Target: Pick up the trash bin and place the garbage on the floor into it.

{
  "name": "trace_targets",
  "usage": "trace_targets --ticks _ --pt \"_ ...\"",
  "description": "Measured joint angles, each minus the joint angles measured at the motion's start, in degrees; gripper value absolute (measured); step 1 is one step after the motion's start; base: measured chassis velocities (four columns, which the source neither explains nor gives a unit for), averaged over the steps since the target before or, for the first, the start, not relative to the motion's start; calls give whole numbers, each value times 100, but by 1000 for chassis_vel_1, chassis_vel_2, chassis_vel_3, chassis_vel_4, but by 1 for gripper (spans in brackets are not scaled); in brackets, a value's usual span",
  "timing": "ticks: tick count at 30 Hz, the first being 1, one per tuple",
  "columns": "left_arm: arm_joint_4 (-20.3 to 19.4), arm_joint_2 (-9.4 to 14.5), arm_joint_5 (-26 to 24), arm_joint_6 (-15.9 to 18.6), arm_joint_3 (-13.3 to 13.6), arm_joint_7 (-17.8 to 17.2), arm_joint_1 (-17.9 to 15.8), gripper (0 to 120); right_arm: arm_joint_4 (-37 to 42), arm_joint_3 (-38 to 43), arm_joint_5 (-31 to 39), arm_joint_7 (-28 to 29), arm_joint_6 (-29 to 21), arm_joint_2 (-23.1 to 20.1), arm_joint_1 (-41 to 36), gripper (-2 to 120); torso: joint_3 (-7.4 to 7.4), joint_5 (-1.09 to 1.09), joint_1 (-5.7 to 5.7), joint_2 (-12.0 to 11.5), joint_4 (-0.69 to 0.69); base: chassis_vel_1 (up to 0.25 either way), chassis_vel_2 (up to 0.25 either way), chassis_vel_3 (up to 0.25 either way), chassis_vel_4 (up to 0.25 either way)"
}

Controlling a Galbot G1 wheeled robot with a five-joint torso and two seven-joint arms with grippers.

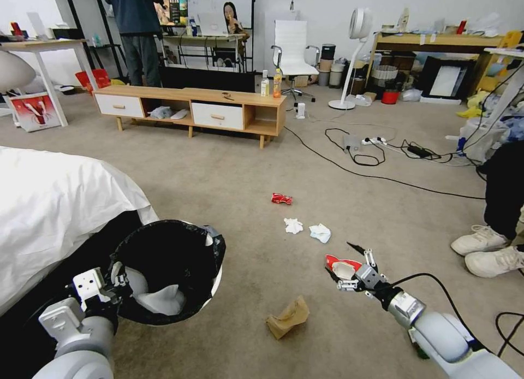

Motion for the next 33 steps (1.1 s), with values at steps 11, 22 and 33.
trace_targets --ticks 11,22,33 --pt "161 9 141 -130 135 212 4 7 -1232 53 -1499 -2018 356 397 563 100 0 -2 0 0 -3 0 0 0 0" --pt "191 -2 232 -242 210 318 139 7 -2044 -535 -2144 -2200 633 984 1181 100 0 -1 0 0 -3 0 0 0 0" --pt "212 -76 349 -422 275 426 296 7 -2562 -1090 -2443 -1961 695 1596 1815 100 0 -1 0 0 -2 0 0 0 0"
